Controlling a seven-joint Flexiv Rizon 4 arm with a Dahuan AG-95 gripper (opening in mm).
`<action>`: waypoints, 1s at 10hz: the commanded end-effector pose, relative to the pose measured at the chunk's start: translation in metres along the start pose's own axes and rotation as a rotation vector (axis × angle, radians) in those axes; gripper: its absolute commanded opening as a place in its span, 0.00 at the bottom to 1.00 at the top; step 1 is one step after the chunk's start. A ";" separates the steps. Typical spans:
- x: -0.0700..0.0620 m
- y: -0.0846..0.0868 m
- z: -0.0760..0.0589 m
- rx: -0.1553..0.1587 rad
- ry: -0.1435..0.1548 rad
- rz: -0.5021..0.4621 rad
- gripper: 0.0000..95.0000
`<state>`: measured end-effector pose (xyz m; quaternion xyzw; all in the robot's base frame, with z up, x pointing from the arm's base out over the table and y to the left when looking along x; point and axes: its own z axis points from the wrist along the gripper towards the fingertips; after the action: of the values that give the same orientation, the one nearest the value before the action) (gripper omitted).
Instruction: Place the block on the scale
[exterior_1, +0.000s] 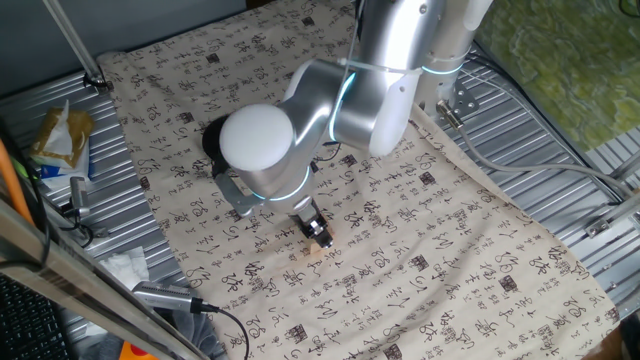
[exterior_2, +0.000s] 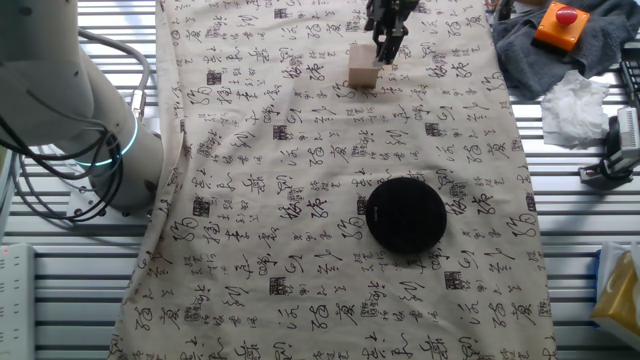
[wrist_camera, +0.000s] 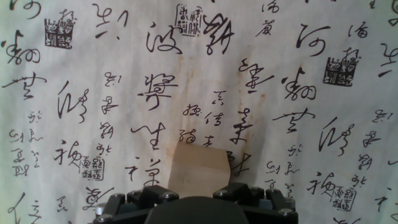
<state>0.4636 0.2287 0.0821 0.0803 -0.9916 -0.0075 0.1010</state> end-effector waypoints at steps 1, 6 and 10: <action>0.000 0.000 0.000 -0.001 -0.016 0.007 0.80; 0.000 0.000 0.000 -0.043 0.009 -0.054 0.80; 0.000 0.000 0.000 -0.049 0.018 -0.136 0.80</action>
<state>0.4607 0.2267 0.0829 0.1421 -0.9832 -0.0373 0.1081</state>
